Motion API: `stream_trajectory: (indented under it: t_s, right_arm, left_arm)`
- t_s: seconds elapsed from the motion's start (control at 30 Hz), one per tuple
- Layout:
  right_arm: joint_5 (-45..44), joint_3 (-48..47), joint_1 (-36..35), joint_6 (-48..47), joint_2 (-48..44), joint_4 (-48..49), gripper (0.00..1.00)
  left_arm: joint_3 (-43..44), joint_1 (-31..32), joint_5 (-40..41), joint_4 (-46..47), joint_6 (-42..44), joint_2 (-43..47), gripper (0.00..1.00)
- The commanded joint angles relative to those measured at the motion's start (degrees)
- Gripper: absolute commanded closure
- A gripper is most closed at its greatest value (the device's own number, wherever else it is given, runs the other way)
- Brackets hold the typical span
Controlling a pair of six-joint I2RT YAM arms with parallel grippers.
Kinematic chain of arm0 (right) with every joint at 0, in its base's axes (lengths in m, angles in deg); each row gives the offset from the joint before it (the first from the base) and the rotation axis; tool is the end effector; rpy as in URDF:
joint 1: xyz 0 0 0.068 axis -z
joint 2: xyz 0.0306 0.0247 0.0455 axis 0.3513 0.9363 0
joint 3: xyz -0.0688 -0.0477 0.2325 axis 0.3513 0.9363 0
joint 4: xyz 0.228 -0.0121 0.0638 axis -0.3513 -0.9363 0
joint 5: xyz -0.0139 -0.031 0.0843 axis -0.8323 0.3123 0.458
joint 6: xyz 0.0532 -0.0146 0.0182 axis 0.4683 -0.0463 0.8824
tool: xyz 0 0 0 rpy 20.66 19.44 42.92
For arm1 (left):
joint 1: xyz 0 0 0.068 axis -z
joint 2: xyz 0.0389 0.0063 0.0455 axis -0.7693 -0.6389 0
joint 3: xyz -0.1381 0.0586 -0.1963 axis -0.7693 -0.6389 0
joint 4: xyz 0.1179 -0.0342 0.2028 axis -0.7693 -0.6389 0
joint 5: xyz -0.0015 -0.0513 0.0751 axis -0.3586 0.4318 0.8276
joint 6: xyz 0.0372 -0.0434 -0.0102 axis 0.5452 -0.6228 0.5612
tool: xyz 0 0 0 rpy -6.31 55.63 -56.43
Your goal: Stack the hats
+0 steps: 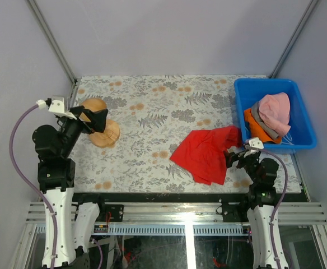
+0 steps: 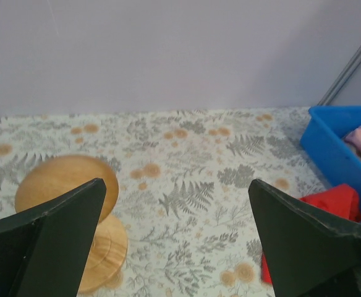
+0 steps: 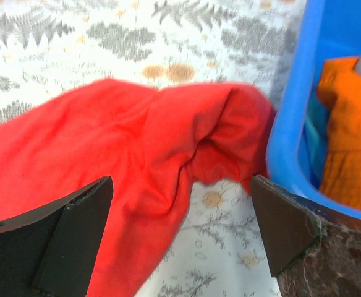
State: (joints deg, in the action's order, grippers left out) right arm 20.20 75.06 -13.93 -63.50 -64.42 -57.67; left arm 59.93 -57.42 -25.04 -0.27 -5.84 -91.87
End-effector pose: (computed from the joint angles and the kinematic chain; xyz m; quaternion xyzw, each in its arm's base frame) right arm 0.1273 0.0042 0.1826 -0.1492 0.7218 0.1051 0.6676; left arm 0.1347 0.0000 0.3753 0.0496 0.6944 -0.1567 0.7006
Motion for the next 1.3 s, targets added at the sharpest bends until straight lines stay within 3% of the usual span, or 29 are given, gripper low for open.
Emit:
stream_trajectory:
  t_s: [0.0,0.2,0.33,0.47,0.57,0.67,0.77,0.87,1.1,1.27]
  right_arm:
    - [-4.11,-6.02,-0.39,3.68,0.22,6.71,0.01]
    - [-17.10,-15.55,-0.44,9.70,9.16,6.58,0.01]
    - [-27.11,-19.89,-0.40,22.27,8.72,9.69,0.01]
    - [-21.77,-25.81,-0.45,20.01,11.62,7.87,0.01]
    - [-17.27,-30.57,-0.46,23.63,17.02,4.28,0.01]
    - [-11.39,-34.35,-0.46,31.55,24.52,3.91,0.01]
    - [-5.74,-40.70,-0.56,38.21,33.92,-3.27,0.01]
    - [-1.49,-46.30,-2.09,37.66,43.26,-8.82,0.01]
    - [-1.39,-55.00,-13.65,32.11,54.53,-21.65,0.01]
    - [-3.15,-55.35,-18.47,29.49,58.40,-33.71,0.01]
  left_arm:
    - [6.50,0.19,0.44,-2.88,-3.43,-2.85,0.00]
    - [10.22,0.24,3.59,-1.64,-7.05,-7.81,0.00]
    - [10.53,0.25,8.42,1.74,-13.39,-14.08,0.00]
    - [11.43,0.28,6.25,10.00,-18.25,-22.64,0.00]
    - [13.79,0.28,8.60,13.59,-20.20,-28.19,0.01]
    - [21.34,0.99,9.55,13.69,-18.24,-35.22,0.00]
    - [30.08,1.58,12.22,12.12,-16.76,-41.24,0.00]
    - [36.99,1.74,13.40,10.61,-18.27,-46.51,0.00]
    - [34.77,6.60,21.52,8.83,-20.71,-44.51,0.00]
    - [38.00,7.42,19.35,0.91,-19.16,-44.51,0.00]
